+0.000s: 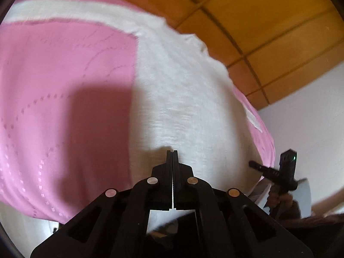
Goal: Fold small clothes
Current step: 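Pull the sweater hem with the right tool to straighten the sweater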
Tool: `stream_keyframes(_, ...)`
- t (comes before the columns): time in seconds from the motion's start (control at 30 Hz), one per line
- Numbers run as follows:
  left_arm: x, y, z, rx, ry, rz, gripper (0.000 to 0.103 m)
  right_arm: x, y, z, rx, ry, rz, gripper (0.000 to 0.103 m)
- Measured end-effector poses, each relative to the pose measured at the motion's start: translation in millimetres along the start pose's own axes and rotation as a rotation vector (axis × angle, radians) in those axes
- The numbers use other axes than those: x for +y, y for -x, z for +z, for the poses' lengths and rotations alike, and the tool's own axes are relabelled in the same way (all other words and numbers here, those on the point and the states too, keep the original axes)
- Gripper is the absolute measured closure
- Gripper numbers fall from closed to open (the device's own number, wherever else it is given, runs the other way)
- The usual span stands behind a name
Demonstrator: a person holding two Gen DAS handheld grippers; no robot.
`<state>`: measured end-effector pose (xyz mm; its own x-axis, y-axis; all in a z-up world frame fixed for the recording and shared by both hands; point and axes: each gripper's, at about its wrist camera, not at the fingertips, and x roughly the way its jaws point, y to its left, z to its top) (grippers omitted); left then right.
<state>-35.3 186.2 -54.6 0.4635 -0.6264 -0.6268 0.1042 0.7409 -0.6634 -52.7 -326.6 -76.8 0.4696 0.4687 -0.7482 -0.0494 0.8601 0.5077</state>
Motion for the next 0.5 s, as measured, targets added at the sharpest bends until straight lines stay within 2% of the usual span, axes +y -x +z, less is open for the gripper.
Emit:
stream_keyframes(0.03, -5.6, 9.9, -1.0, -0.014, -0.014, -0.022, 0.103, 3.0, 9.0, -0.2, -0.015, 0.015, 0.019, 0.094)
stream_keyframes(0.1, -14.0, 40.0, -4.9, -0.067, -0.042, -0.018, 0.103, 11.4, 36.5, -2.3, -0.057, 0.056, 0.059, 0.095)
stream_keyframes(0.2, -8.3, 61.8, -10.4, -0.094, -0.027, 0.029, 0.103, 13.9, 64.1, -5.3, -0.089, 0.101, 0.064, 0.096)
stream_keyframes(0.3, 10.9, 51.3, -16.7, -0.046, 0.026, 0.093, 0.103, -7.2, 41.0, -10.0, -0.013, 0.060, 0.001, 0.096)
stream_keyframes(0.37, 21.9, 40.4, -15.5, -0.043, 0.097, 0.075, 0.103, -13.1, 22.9, -13.0, 0.022, 0.039, -0.034, 0.096)
stream_keyframes(0.43, 20.9, 34.6, -13.8, -0.046, 0.106, 0.055, 0.089, -13.9, 12.8, -17.4, 0.030, 0.027, -0.041, 0.096)
stream_keyframes(0.5, 16.3, 29.8, -11.4, -0.045, 0.090, 0.046, 0.054, -15.0, 9.1, -18.1, 0.027, 0.009, -0.041, 0.096)
